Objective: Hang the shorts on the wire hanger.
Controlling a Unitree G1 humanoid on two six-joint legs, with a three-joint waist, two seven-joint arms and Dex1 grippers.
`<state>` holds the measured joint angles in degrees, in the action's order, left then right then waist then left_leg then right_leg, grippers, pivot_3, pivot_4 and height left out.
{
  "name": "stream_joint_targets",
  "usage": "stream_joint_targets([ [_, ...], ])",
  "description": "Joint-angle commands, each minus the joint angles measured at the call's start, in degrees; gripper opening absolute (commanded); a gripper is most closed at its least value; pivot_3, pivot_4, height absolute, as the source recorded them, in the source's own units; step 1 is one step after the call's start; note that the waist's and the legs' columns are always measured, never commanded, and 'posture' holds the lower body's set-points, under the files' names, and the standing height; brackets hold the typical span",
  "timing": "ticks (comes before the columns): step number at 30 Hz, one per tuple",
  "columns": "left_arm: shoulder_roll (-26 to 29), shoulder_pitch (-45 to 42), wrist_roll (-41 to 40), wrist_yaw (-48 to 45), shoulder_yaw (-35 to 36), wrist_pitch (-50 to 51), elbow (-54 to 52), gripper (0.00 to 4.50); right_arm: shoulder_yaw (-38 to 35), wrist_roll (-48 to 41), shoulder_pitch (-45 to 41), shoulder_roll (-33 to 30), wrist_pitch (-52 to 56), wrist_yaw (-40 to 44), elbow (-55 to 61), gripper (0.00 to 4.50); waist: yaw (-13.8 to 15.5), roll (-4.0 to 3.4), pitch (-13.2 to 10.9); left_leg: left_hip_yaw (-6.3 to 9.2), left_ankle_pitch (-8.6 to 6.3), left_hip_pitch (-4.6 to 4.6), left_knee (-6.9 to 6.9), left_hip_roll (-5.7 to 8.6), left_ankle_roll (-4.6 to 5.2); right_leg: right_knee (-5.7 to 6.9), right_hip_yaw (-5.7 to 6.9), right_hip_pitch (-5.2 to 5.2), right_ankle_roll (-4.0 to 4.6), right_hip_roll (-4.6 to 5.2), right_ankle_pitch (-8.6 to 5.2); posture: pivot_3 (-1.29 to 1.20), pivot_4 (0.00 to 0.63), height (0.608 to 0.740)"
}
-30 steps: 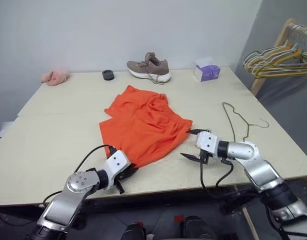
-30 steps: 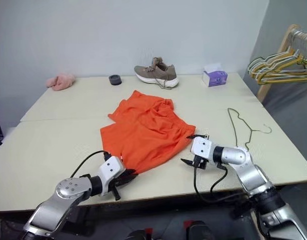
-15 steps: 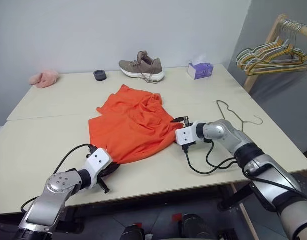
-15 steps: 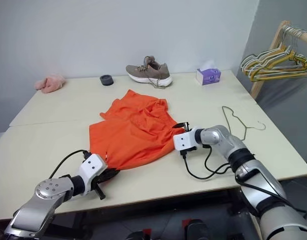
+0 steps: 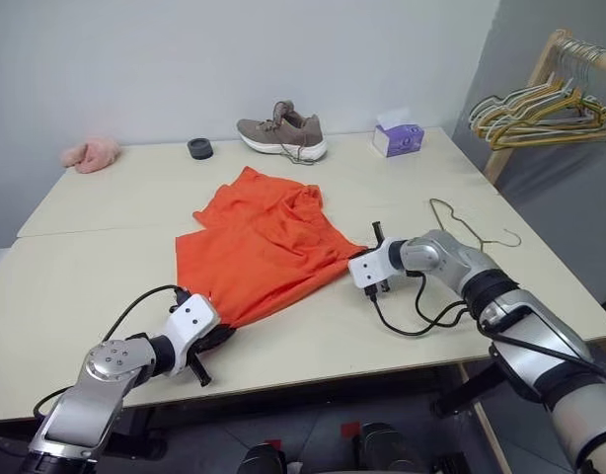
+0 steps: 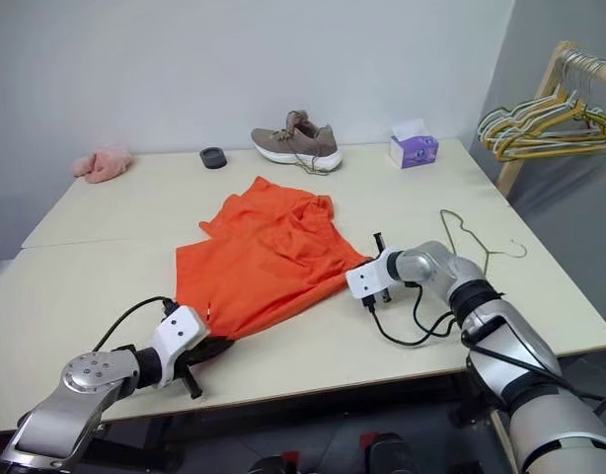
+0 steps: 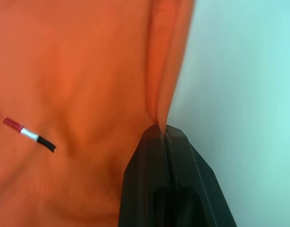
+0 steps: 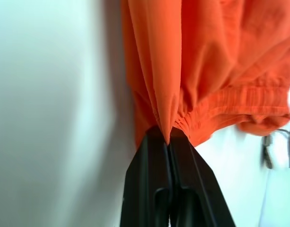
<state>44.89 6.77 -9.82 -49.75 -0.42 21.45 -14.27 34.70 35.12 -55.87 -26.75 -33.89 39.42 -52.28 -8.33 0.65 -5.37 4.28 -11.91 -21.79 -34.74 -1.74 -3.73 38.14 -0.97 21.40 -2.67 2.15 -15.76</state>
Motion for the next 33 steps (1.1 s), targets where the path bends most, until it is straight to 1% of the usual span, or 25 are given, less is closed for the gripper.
stream_joint_targets([
  [1, 3.1, 2.6, -1.5, -4.4, -0.6, 1.0, -3.6, 0.00, -3.1, -3.5, 3.1, -5.0, 2.1, 6.0, 8.8, 0.02, 0.0, 0.00, 0.0, 0.00, 0.00, 0.00, 0.00, 0.00, 0.00, 0.01, 0.01, 0.00, 0.03, 0.00, -0.02, -0.13, 0.035, 0.740],
  [4, 5.7, 5.5, -2.9, -8.0, -1.5, 1.8, -6.2, 0.00, -5.2, -7.2, 8.6, -9.7, 5.8, 12.7, 20.1, 0.02, 0.3, -0.07, 0.0, 0.01, -0.01, -0.02, 0.01, -0.02, 0.02, 0.00, 0.04, 0.00, 0.10, 0.00, -0.08, -0.13, 0.041, 0.740],
  [7, 7.9, 7.8, -4.1, -10.2, -2.0, 2.1, -7.9, 0.00, -6.7, -10.0, 13.2, -13.5, 9.9, 17.6, 29.2, 0.02, 0.2, -0.19, -0.1, -0.05, -0.02, -0.01, 0.00, -0.02, 0.03, 0.00, 0.00, 0.00, 0.13, 0.01, -0.11, -0.14, 0.044, 0.740],
  [9, 9.3, 9.3, -4.7, -11.9, -2.0, 1.9, -8.6, 0.00, -7.7, -12.9, 16.9, -16.5, 13.6, 21.8, 35.8, 0.02, 0.2, -0.20, -0.2, -0.04, -0.02, 0.01, 0.00, -0.04, 0.03, 0.03, 0.01, 0.01, 0.42, 0.01, -0.28, -0.14, 0.045, 0.740],
  [11, 10.1, 10.0, -5.0, -12.7, -2.1, 1.4, -8.5, 0.00, -8.7, -14.8, 19.9, -18.5, 16.7, 24.3, 41.1, 0.02, 0.2, -0.20, -0.2, -0.04, -0.02, 0.04, 0.00, -0.05, 0.02, 0.02, 0.02, -0.01, 0.44, 0.00, -0.30, -0.14, 0.045, 0.740],
  [13, 10.9, 10.4, -5.2, -14.1, -2.7, 0.4, -8.1, 0.00, -10.0, -17.4, 24.8, -21.8, 20.7, 27.0, 48.4, 0.02, 0.3, -0.20, -0.2, -0.05, -0.02, 0.05, -0.02, -0.06, 0.03, 0.03, 0.04, -0.01, 0.44, 0.00, -0.30, -0.15, 0.045, 0.740],
  [15, 11.4, 10.7, -5.3, -15.2, -3.1, -0.3, -7.9, 0.00, -11.2, -18.6, 27.9, -23.4, 24.1, 28.0, 53.2, 0.02, 0.4, -0.21, -0.2, -0.05, -0.02, 0.04, -0.03, -0.06, 0.02, 0.01, 0.06, -0.02, 0.43, 0.00, -0.30, -0.15, 0.044, 0.740],
  [21, 11.5, 11.1, -4.3, -16.8, -3.9, -4.8, -3.6, 0.00, -13.8, -19.7, 31.4, -24.8, 31.9, 27.3, 60.0, 0.02, 0.0, -0.18, -0.2, -0.07, -0.02, 0.06, -0.09, -0.07, 0.01, 0.02, 0.06, 0.04, 0.43, 0.01, -0.29, -0.17, 0.043, 0.740],
  [24, 10.8, 11.0, -3.7, -17.1, -4.7, -7.5, -0.8, 0.00, -14.1, -19.5, 31.0, -25.3, 32.6, 26.6, 60.0, 0.02, 0.0, -0.17, -0.2, -0.07, -0.03, 0.05, -0.09, -0.07, 0.01, 0.00, 0.06, 0.29, 0.43, 0.02, -0.29, -0.17, 0.042, 0.740],
  [30, 8.7, 10.2, -3.4, -16.4, -6.0, -12.7, 4.7, 0.00, -13.3, -20.5, 30.9, -24.3, 32.7, 26.7, 61.4, 0.02, 0.0, -0.17, -0.2, -0.11, -0.03, -0.04, -0.07, -0.07, 0.00, -0.01, 0.06, 0.32, 0.42, 0.02, -0.29, -0.17, 0.038, 0.740],
  [33, 7.5, 10.4, -3.0, -15.2, -6.2, -14.4, 6.2, 0.00, -13.2, -22.2, 30.8, -23.6, 34.4, 27.6, 62.3, 0.02, 0.0, -0.17, -0.2, -0.12, -0.03, -0.05, -0.07, -0.08, 0.00, -0.01, 0.05, 0.29, 0.42, 0.02, -0.29, -0.16, 0.037, 0.740],
])
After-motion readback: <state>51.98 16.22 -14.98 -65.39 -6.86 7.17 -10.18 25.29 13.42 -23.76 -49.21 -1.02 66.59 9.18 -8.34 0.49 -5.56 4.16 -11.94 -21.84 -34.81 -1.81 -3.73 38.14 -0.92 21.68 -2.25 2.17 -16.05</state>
